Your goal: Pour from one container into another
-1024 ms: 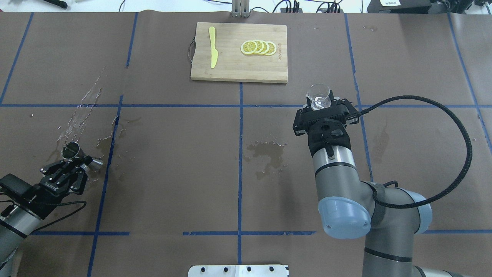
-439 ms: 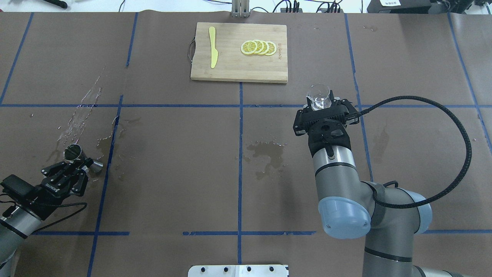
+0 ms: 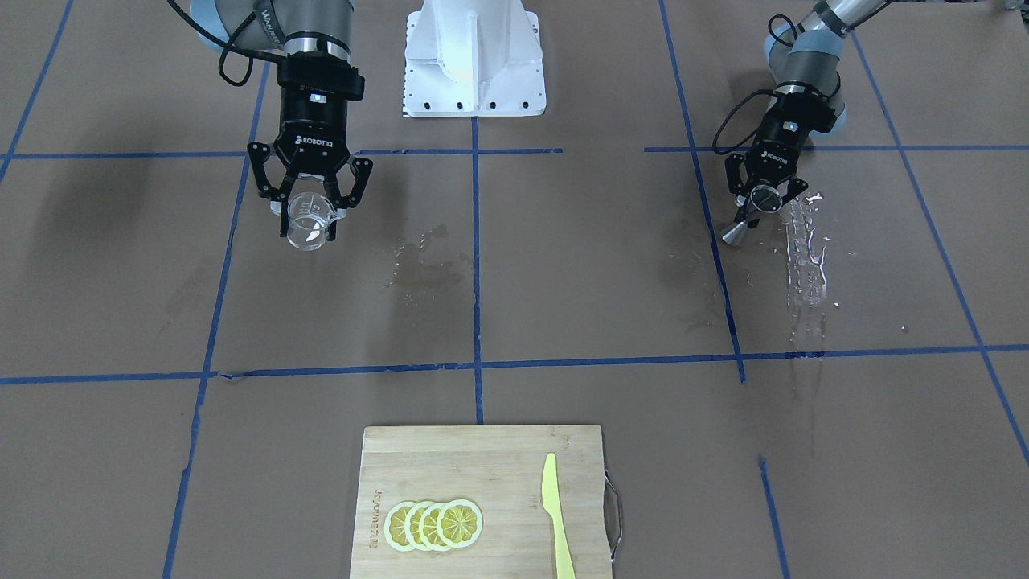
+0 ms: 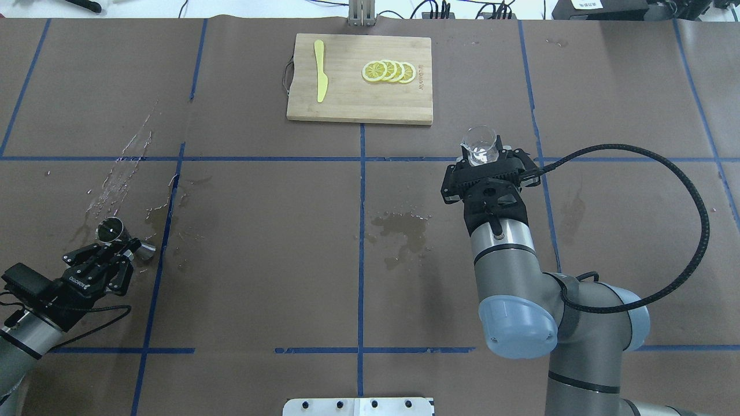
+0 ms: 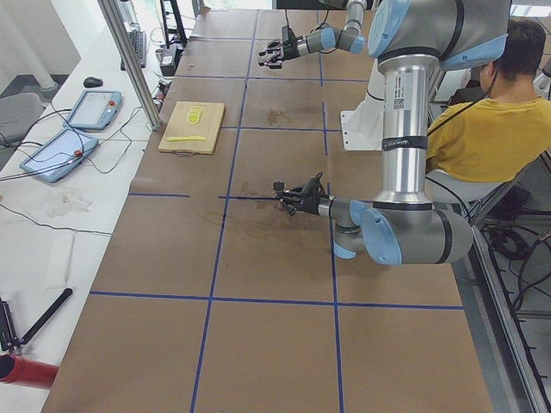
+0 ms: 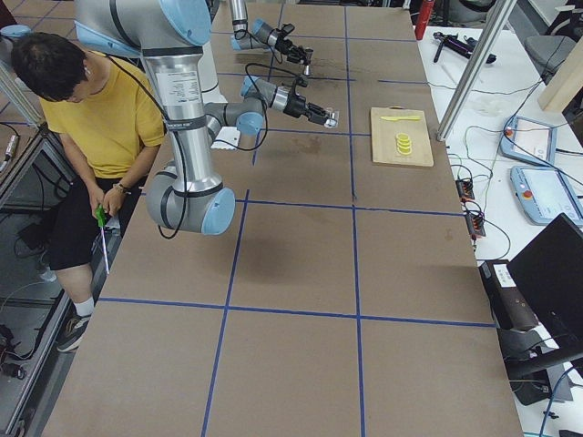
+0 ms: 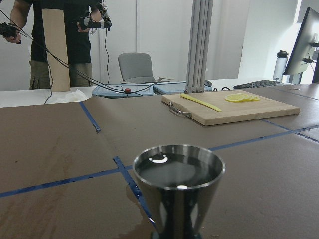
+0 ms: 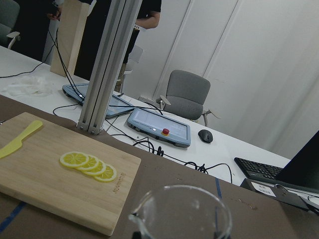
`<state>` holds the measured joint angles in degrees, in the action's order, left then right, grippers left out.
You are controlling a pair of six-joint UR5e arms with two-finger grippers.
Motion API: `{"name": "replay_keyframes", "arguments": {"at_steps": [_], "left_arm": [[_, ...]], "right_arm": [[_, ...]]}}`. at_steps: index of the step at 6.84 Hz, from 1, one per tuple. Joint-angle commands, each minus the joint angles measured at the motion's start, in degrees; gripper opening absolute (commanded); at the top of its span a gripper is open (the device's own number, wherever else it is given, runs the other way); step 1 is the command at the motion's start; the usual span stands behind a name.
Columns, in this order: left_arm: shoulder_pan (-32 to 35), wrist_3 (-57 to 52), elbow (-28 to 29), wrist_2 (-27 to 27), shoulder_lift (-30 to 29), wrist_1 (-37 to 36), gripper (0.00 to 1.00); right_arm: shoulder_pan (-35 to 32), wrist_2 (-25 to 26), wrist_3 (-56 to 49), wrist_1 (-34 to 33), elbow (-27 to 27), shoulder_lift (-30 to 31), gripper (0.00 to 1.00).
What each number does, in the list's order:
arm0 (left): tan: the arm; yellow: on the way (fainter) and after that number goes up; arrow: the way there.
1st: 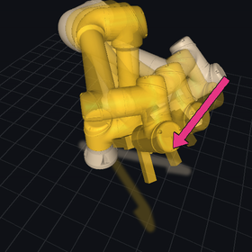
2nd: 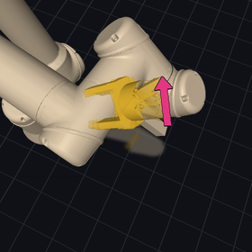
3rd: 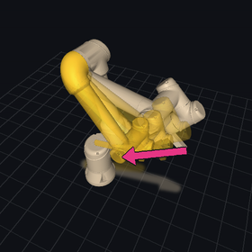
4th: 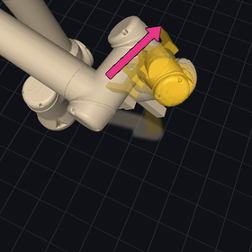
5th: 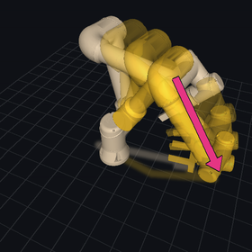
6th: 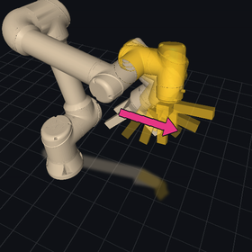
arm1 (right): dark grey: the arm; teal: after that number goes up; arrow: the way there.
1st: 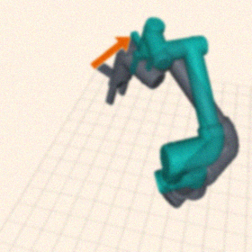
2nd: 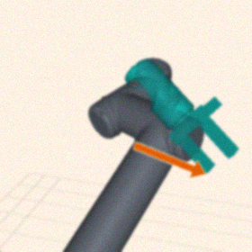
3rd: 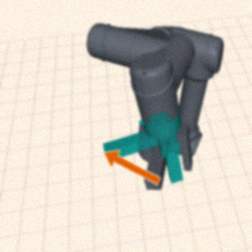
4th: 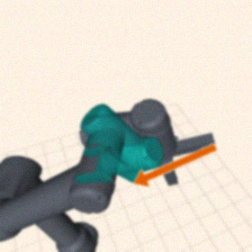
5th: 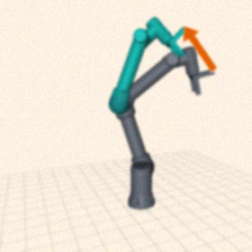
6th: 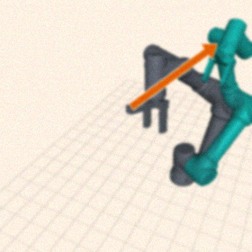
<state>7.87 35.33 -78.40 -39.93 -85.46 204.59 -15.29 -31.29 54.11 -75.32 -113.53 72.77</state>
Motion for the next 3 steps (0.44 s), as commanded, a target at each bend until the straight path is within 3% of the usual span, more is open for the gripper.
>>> {"name": "replay_keyframes", "arguments": {"at_steps": [1, 3], "left_arm": [[-0.22, 0.0, 0.0, 0.03, -0.06, 0.02, 0.0], [-0.4, -0.09, 0.09, 0.03, -0.06, 0.02, 0.0]], "right_arm": [[0.0, 0.0, 0.03, -0.09, 0.06, 0.0, 0.0], [0.0, 0.0, -0.06, 0.0, 0.15, 0.0, 0.0]]}}
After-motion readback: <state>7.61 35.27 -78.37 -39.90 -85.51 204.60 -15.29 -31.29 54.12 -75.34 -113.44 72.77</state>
